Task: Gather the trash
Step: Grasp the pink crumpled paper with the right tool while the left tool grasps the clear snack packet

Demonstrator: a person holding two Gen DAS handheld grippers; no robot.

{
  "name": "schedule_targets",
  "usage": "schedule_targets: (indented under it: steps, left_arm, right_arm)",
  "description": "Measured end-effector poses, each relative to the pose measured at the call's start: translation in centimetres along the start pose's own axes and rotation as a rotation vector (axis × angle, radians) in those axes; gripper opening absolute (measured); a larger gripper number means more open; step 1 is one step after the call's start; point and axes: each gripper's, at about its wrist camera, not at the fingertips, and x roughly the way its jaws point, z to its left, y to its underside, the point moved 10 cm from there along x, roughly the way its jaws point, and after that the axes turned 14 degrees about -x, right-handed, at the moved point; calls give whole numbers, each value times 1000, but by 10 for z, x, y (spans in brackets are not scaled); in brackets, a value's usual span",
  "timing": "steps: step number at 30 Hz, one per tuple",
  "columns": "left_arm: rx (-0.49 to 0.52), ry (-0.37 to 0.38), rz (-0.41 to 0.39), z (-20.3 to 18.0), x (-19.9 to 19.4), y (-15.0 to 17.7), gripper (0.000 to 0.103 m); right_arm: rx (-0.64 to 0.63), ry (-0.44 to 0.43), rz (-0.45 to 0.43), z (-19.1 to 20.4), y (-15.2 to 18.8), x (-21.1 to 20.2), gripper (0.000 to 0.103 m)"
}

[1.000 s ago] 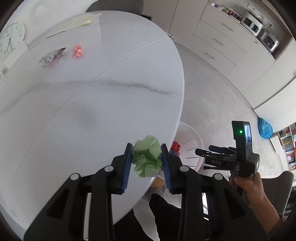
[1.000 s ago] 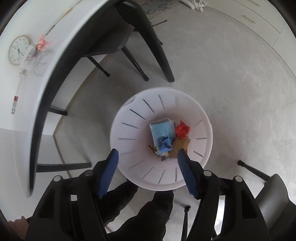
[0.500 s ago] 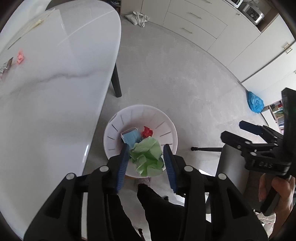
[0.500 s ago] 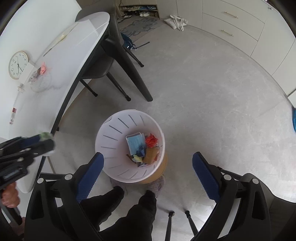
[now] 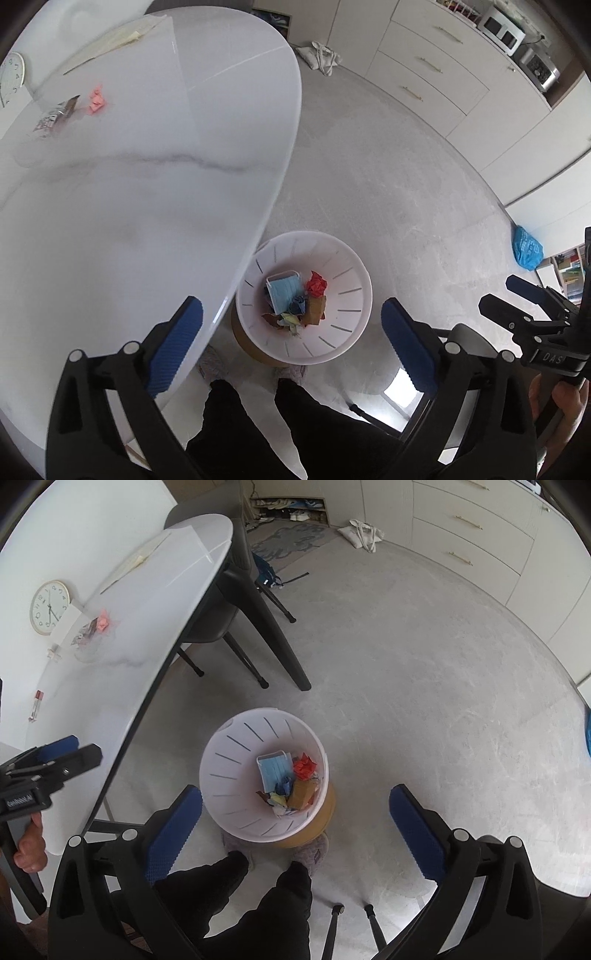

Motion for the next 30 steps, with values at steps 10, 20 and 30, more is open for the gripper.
schedule_targets:
  steps: [10,20,30]
  left_arm:
    - [-214,-99,-155,94,-58,-50,94]
    - [-388,-190,-273,237,-89,-123,94]
    - [-299,-217,-248,325,-62,-198,94]
  right_arm:
    - [-182,-80,-89,69,-76,-8,100]
    - [-367,-159,-156,211,-218,38,100]
    - [-429,-132,-67,338,-342,175,100]
